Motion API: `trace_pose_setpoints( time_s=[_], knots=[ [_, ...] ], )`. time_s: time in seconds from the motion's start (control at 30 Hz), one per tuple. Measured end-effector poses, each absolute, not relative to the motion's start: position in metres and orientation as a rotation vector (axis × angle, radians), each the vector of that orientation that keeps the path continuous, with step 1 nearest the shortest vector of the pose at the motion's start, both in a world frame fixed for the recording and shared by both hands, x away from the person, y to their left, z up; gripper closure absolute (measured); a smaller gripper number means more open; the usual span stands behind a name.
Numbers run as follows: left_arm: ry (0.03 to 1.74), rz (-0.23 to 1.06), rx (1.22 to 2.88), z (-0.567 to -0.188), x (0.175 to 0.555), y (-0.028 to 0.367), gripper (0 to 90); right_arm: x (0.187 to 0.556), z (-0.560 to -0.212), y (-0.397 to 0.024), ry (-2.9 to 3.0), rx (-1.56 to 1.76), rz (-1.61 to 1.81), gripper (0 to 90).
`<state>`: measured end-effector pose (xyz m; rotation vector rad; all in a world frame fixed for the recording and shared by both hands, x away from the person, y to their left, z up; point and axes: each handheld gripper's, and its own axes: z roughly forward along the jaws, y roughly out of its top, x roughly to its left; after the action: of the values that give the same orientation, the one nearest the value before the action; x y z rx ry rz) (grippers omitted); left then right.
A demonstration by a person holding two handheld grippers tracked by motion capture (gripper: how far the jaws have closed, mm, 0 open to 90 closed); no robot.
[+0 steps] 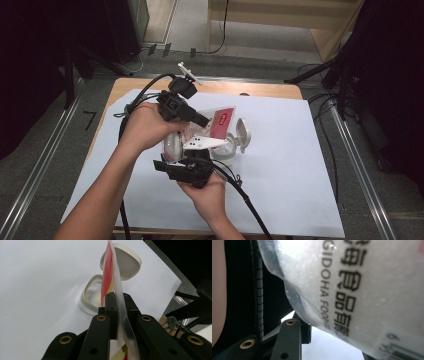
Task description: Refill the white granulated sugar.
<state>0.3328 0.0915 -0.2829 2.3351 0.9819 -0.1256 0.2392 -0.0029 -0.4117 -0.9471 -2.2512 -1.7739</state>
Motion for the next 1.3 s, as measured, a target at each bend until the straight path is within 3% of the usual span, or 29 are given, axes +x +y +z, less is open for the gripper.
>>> trace_pose_setpoints(
  time_s=[1.3],
  knots=[
    [0.995,-0.143,2.324,-0.2836,0.3345,0.0928,86.3,0.2390,-0.4115,-0.0033,-2.241,-0.951,-1.778,64.0]
  ],
)
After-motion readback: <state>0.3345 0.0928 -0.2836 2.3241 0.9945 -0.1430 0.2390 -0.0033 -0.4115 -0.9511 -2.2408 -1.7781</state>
